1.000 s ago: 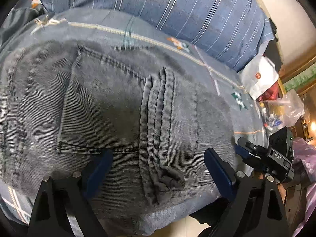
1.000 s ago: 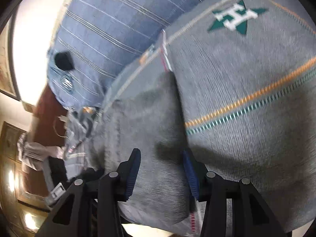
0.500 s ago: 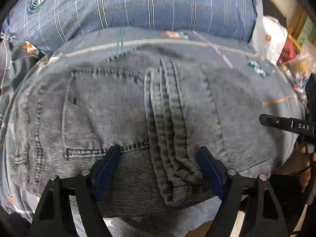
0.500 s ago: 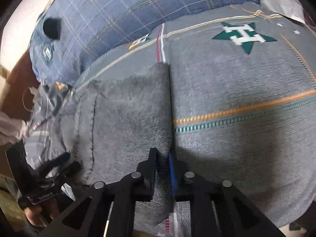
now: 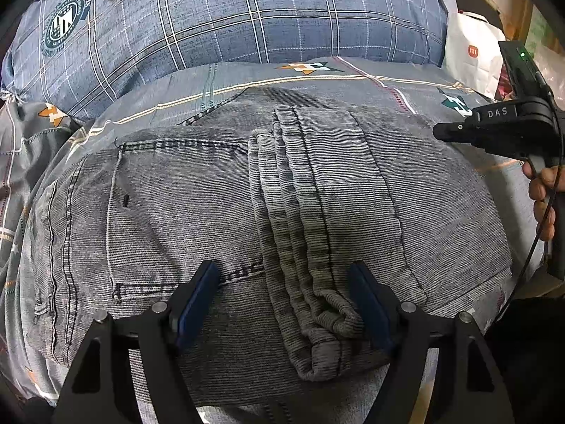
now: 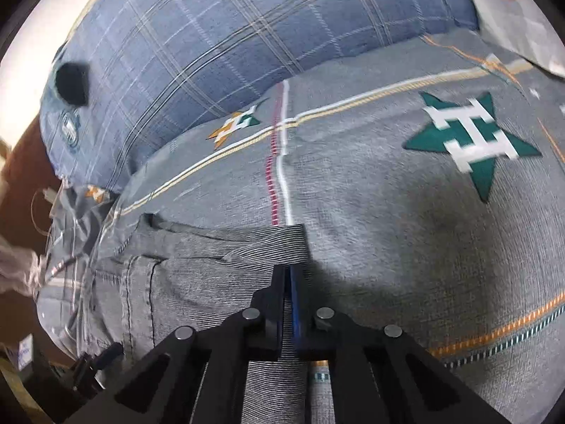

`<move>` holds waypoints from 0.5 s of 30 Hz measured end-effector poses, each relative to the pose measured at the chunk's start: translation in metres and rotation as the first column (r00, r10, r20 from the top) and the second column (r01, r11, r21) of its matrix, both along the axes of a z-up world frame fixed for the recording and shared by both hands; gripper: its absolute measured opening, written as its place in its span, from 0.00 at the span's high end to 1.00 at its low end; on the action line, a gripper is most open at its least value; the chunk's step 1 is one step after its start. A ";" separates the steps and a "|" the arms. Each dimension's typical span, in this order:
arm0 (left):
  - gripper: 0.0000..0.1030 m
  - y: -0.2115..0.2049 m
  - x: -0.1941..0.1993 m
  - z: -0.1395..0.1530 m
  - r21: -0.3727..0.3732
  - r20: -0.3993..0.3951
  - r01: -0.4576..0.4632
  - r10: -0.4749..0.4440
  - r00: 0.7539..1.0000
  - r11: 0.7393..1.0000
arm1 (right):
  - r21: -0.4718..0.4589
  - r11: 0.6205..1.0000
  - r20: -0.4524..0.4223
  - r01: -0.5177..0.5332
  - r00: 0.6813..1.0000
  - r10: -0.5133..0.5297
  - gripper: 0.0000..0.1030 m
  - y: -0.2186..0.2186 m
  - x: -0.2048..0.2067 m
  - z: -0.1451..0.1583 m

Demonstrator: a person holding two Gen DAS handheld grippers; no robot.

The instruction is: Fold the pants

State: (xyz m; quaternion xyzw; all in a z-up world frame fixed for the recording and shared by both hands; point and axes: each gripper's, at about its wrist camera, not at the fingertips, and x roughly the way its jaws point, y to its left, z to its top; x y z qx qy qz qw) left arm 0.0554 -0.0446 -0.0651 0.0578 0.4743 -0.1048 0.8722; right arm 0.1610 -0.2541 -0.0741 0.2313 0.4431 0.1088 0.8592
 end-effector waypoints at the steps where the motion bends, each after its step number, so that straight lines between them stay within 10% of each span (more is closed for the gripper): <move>1: 0.25 -0.002 0.000 0.000 0.003 0.002 0.000 0.000 1.000 1.000 | -0.009 1.000 0.004 0.009 1.000 -0.009 0.97 0.001 -0.002 0.002; 15: 0.24 -0.003 0.007 -0.003 0.010 0.004 -0.004 0.004 1.000 1.000 | -0.081 0.997 0.024 -0.003 1.000 0.005 0.92 0.028 -0.055 0.010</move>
